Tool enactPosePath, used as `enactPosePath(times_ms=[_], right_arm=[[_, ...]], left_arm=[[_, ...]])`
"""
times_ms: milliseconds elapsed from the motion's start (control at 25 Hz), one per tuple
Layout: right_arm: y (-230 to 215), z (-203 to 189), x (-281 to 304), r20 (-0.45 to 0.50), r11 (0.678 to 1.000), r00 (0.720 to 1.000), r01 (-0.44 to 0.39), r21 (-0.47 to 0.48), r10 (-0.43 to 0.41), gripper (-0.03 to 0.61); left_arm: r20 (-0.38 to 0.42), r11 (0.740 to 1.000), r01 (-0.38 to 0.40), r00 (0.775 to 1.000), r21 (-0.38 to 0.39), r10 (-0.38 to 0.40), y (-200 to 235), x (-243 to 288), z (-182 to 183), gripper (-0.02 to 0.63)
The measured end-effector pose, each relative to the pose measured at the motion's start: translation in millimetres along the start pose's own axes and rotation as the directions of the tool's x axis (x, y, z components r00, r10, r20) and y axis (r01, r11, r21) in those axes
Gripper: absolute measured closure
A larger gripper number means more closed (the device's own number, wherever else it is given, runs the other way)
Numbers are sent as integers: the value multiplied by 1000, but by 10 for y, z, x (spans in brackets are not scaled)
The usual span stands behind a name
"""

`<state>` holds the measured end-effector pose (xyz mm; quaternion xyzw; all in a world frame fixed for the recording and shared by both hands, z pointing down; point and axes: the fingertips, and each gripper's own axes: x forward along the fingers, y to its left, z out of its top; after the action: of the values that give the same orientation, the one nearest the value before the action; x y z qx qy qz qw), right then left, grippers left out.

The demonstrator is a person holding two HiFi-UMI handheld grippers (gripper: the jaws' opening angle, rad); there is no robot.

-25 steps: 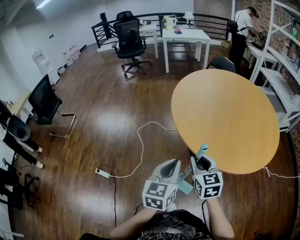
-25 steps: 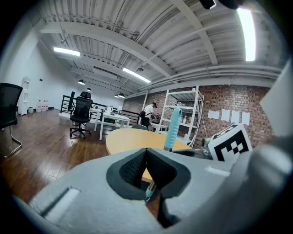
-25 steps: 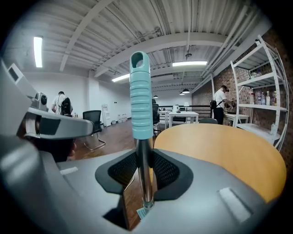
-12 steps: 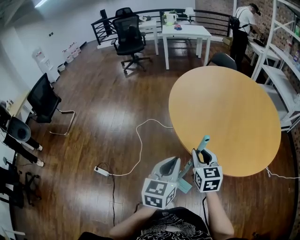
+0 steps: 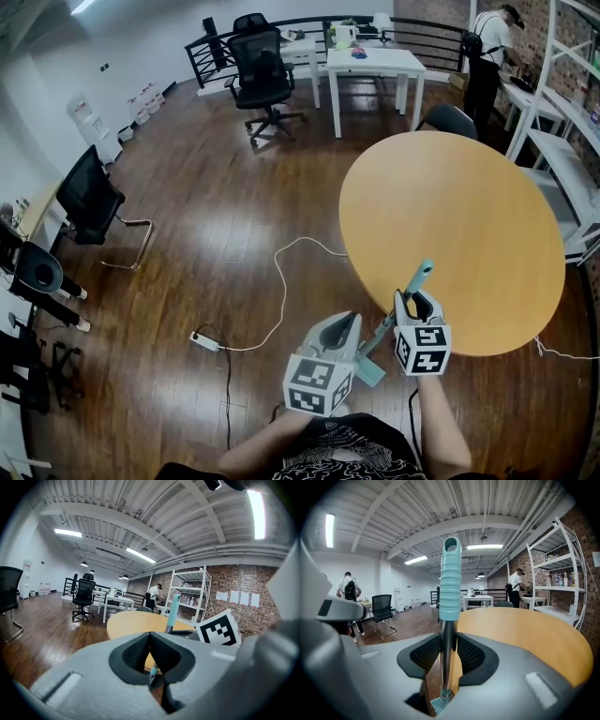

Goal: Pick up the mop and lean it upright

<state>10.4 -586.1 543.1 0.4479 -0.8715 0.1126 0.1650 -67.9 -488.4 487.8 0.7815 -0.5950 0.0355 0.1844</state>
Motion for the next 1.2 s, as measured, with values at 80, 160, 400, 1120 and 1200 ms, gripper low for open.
enactPosePath(times_ms=[80,160,400,1120,1200], right_arm=[[-5,-4,19,-6,1000,1000,-4,6,4,457],[10,-13,26,-9,1000,1000,-4,4,4,457],[38,-57,42,-30,1000,999,-12,-5,12,451],[325,-106,-78,-39,1000,999,-23,-18,23,457],[372,-88,-174,-24,1000,1000,-14,-17,14,498]], left_arm=[[-2,1000,1,1000,0,-1,-2,0,-15,611],[-3,1000,1,1000,-1,-1,5,-9,-35,611],[-1,1000,-4,1000,-5,4,32,-28,-16,611],[12,999,-25,1000,-22,26,165,-267,-43,611],[14,999,-22,1000,-25,22,161,-311,-50,611]])
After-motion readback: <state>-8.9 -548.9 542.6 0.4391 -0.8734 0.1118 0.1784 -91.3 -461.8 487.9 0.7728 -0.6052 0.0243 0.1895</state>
